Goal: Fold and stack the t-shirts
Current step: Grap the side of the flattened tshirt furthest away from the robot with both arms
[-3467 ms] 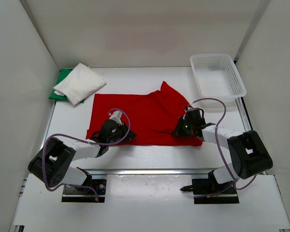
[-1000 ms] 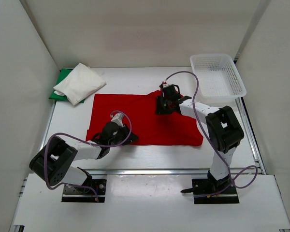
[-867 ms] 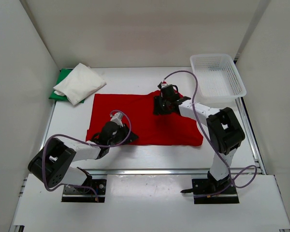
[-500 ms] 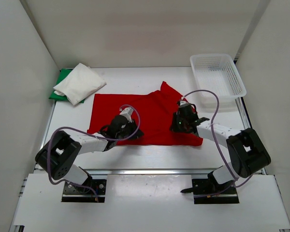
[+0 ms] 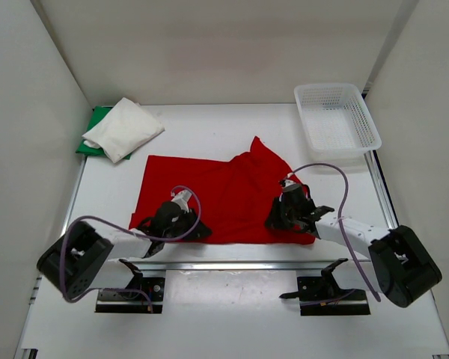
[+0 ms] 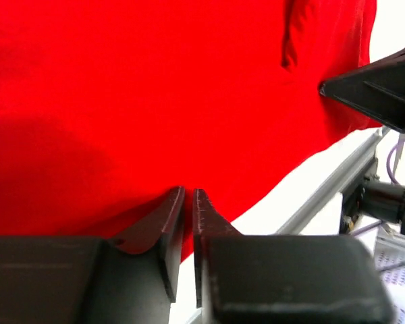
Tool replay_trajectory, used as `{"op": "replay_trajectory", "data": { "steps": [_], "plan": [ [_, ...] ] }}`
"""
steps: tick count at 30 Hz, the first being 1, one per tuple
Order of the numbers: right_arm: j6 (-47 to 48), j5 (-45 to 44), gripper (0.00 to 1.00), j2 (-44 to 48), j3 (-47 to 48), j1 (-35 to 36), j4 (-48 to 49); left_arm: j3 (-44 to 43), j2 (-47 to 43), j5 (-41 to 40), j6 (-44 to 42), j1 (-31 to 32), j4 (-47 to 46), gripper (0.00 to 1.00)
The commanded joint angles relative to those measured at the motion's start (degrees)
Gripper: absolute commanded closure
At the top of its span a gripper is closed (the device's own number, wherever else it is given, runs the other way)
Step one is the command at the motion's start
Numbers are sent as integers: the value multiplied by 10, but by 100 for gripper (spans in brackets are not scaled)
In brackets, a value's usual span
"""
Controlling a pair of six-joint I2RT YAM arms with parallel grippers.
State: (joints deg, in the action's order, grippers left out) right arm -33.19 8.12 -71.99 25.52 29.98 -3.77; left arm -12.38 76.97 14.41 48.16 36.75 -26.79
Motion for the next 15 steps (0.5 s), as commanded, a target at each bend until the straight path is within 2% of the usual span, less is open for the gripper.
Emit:
{"op": "replay_trajectory", "data": {
  "steps": [1, 3, 5, 7, 9, 10, 11, 14, 15],
  "plan": [
    [-16, 14, 89, 25, 6, 0, -50, 18, -73, -15, 11, -8, 79, 76],
    [1, 11, 76, 33, 46, -23, -60, -21, -111, -17, -9, -36, 118, 72],
    [17, 15, 71, 31, 86, -43, -53, -71, -128, -26, -30, -72, 150, 69],
    [41, 33, 76, -11, 151, -74, -39, -126, -127, -12, -40, -105, 148, 66],
    [63, 60, 96, -74, 210, -102, -27, -159, -99, 2, -33, -155, 139, 65],
    [79, 75, 96, -123, 264, -115, -24, -177, -76, 17, -23, -175, 120, 64],
    [100, 75, 94, -149, 315, -120, -22, -190, -51, 31, -15, -186, 112, 65],
    [131, 82, 74, -297, 458, -136, -44, -228, 9, 41, -8, -217, 104, 63],
    [135, 78, 63, -321, 504, -139, -46, -231, 26, 36, -5, -229, 99, 63]
  ]
}}
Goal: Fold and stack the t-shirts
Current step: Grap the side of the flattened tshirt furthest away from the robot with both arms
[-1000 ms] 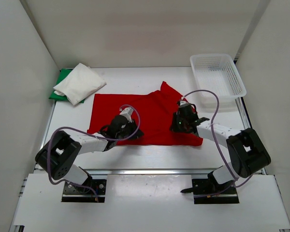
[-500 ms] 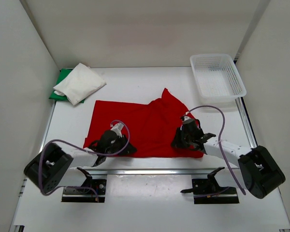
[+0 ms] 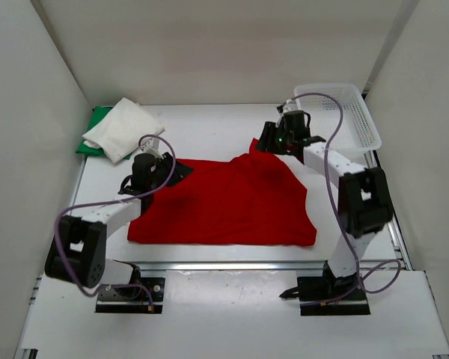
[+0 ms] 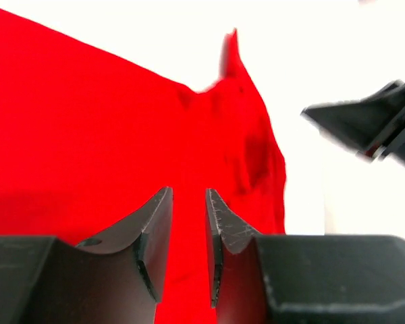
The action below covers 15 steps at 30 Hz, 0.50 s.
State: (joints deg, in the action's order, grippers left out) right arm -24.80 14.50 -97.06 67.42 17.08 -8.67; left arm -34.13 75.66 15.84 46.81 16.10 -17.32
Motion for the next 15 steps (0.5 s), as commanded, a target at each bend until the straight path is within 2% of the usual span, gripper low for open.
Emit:
{"op": "replay_trajectory", "data": {
  "steps": [1, 2, 3, 5, 9, 15],
  "plan": [
    [62, 24, 53, -114, 113, -15, -16, -24, 47, 21, 10, -40, 8, 63],
    [73, 30, 51, -134, 169, -18, -33, -38, 62, 23, 9, -46, 7, 61],
    [77, 34, 47, -196, 213, -20, -55, -54, 81, 15, 2, -62, 25, 61],
    [94, 13, 38, -238, 274, -19, -76, -80, 105, 10, -14, -72, 43, 60],
    [100, 30, 36, -312, 370, -24, -126, -136, 146, -15, -49, -111, 94, 58],
    [97, 23, 37, -353, 397, -20, -128, -239, 188, -91, -127, -161, 207, 49]
  ]
}}
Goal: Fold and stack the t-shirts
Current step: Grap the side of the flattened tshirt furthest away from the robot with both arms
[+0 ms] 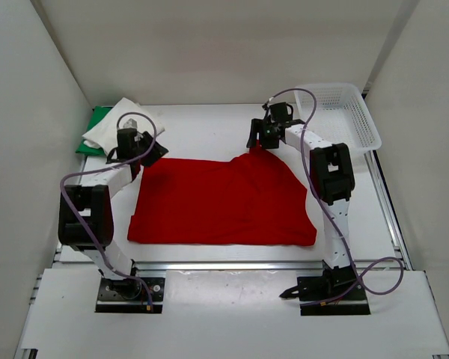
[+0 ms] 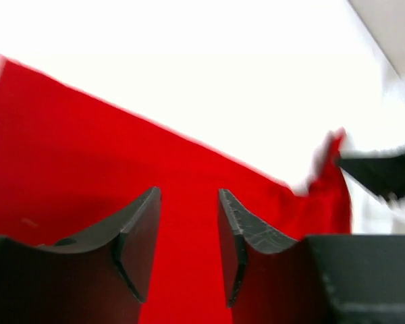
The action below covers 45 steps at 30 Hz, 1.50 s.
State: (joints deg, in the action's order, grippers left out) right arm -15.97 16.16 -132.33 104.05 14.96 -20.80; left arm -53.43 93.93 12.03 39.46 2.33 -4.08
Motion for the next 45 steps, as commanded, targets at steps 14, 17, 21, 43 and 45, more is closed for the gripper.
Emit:
{"op": "replay_trajectory", "data": {
  "steps": [14, 17, 21, 43, 45],
  "plan": [
    [18, -84, 45, -89, 172, 14, -94, -160, 143, -78, -168, -87, 216, 40],
    [4, -80, 48, -77, 148, 7, -69, -179, 161, -83, -177, -79, 226, 39],
    [-4, -75, 56, -91, 166, 5, -76, -185, 173, -72, -175, -76, 227, 42],
    [-44, -3, 100, -89, 208, -9, -42, -148, 129, -67, -161, -80, 164, 43],
    [-31, -13, 100, -66, 208, -5, -31, -156, 127, -66, -163, -81, 164, 41]
  ]
}}
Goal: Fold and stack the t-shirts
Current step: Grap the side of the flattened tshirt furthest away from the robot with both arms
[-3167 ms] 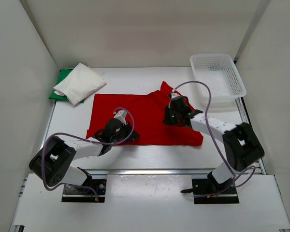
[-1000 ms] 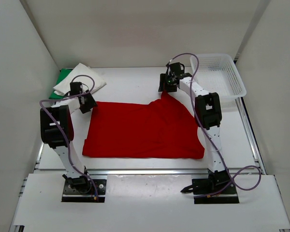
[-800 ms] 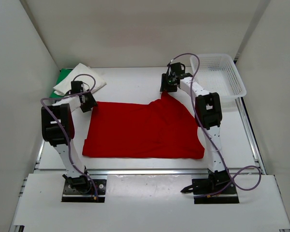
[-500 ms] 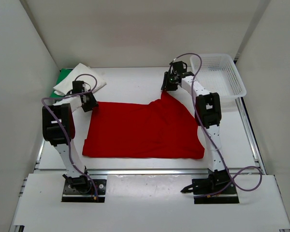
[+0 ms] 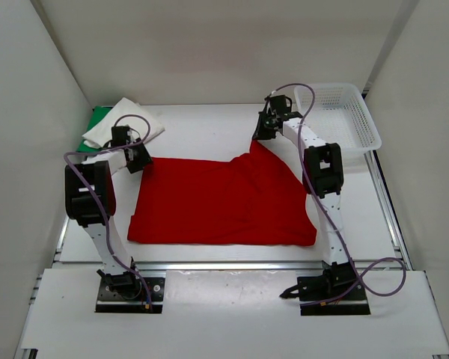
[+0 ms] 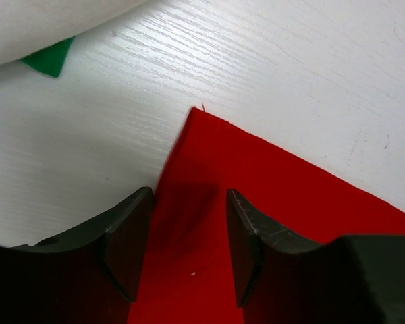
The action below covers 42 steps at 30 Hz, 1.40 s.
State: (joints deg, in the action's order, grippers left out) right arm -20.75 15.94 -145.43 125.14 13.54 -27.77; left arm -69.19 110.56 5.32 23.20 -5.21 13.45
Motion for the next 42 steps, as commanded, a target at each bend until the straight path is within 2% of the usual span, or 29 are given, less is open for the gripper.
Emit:
{"op": "replay_trajectory", "data": {
  "steps": [1, 3, 6, 8, 11, 13, 16, 20, 24, 27, 30, 33, 37, 42],
  "plan": [
    [26, -16, 100, 72, -3, 12, 36, 1, -35, 2, 1, -7, -7, 42],
    [47, -34, 100, 112, -10, 16, 34, 4, -37, 2, 3, -8, -9, 42],
    [62, -45, 100, 179, -73, 18, 37, 5, -41, 5, 5, -15, -14, 42],
    [56, -35, 100, 225, -150, 16, 67, 6, -47, 0, 9, -20, -20, 43],
    [20, -38, 100, 347, -367, 10, 163, 22, -64, 0, 18, -25, -32, 46],
    [-1, -35, 100, 409, -449, -10, 203, 30, -70, -4, 23, -27, -43, 48],
    [-20, -21, 99, 412, -511, -48, 224, 31, -75, -5, 25, -23, -47, 46],
    [-40, 12, 100, 407, -548, -89, 247, 19, -62, -12, 19, -11, -43, 43],
    [-38, 49, 100, 367, -515, -103, 261, -2, -49, -33, 4, -2, -29, 43],
    [-25, 49, 100, 348, -474, -94, 238, -9, -42, -45, -4, -1, -24, 46],
    [-24, 45, 100, 342, -462, -78, 229, -28, -27, -52, -17, 8, -19, 44],
    [-26, 48, 100, 349, -481, -68, 244, -67, -3, -68, -26, 25, 9, 45],
    [-34, 58, 100, 359, -497, -61, 264, -118, 43, -97, -42, 42, 53, 52],
    [-31, 68, 100, 362, -506, -63, 268, -134, 69, -99, -31, 35, 60, 50]
  ]
}}
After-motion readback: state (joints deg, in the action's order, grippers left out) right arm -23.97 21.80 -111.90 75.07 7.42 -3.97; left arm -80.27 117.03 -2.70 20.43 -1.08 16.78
